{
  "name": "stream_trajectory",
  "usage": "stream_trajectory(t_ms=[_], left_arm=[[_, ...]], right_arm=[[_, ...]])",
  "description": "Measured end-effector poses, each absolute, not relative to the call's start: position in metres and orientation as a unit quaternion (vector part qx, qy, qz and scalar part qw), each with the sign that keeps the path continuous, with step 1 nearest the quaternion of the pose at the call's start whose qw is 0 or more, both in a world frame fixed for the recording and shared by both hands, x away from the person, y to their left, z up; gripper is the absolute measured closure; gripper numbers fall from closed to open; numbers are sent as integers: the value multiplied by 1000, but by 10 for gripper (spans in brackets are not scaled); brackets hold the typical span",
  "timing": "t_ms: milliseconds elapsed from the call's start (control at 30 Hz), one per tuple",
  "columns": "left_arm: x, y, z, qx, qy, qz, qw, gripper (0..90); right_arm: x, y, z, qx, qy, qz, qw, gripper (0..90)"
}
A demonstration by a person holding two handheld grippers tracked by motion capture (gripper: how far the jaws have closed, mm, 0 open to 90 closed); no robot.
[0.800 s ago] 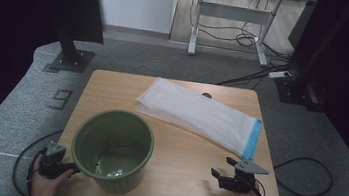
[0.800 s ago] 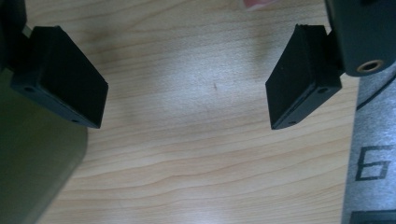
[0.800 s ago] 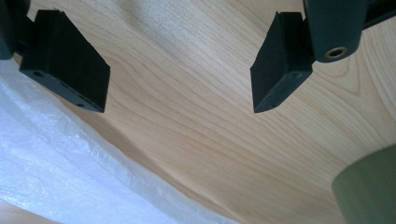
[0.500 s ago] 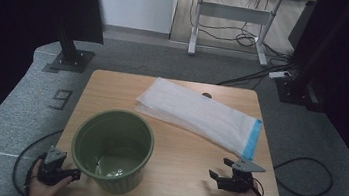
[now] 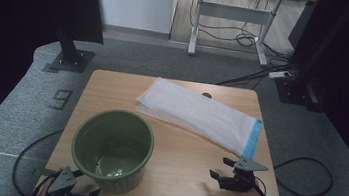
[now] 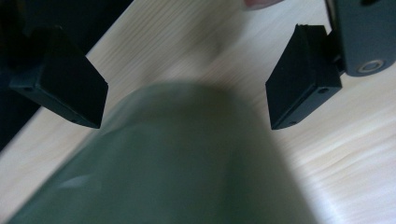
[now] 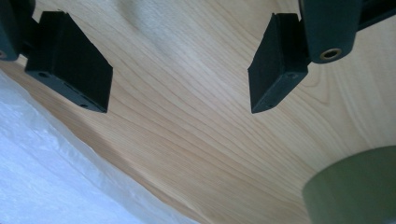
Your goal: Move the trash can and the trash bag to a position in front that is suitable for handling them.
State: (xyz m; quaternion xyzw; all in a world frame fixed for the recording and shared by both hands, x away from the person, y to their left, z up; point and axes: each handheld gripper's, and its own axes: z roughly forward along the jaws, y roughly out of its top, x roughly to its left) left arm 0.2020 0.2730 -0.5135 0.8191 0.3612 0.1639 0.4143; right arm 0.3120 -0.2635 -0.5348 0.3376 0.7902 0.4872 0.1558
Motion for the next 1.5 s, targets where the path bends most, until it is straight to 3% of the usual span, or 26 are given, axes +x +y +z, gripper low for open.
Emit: stream_trajectory(t_ms=[100,800,1500], left_arm=[[206,267,-513,822,354,163,416,139],[268,230,-509,839,314,129,425,142],[317,180,-507,836,315,101,437,144]], right_arm=[[311,-264,-533,333,786,500,147,211],[289,-272,-540,371,778,476,174,209],[286,-265,-534,377,768,489,170,209]])
